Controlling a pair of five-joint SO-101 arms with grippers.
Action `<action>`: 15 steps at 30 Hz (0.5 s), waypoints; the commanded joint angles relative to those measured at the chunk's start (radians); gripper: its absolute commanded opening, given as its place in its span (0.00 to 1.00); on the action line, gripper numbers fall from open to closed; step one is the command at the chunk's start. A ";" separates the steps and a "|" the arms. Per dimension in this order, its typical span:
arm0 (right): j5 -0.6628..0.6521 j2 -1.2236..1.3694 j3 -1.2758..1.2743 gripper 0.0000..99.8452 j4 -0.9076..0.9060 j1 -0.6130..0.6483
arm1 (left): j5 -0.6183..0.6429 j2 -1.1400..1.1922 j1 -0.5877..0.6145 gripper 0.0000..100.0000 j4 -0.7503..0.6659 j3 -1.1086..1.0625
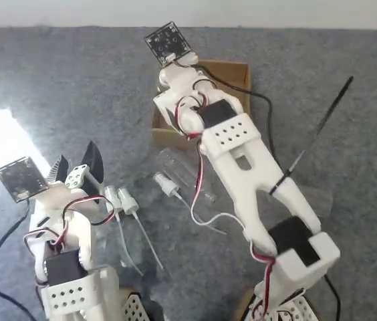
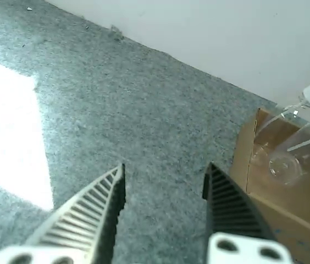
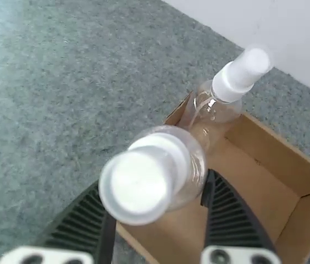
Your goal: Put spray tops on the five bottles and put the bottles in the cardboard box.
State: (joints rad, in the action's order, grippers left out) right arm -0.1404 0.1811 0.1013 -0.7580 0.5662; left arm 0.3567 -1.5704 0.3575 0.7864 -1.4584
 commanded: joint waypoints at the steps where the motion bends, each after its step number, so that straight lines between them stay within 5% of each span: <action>1: 0.015 0.019 0.104 0.11 0.004 -0.016 | 0.017 -0.012 0.005 0.22 -0.028 0.013; 15: 0.169 0.222 0.269 0.11 0.002 -0.030 | 0.017 -0.012 0.005 0.22 -0.028 0.013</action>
State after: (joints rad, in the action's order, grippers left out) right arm -0.0023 0.4158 0.2869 -0.7580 0.5616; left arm 0.3567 -1.5704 0.3575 0.7864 -1.4584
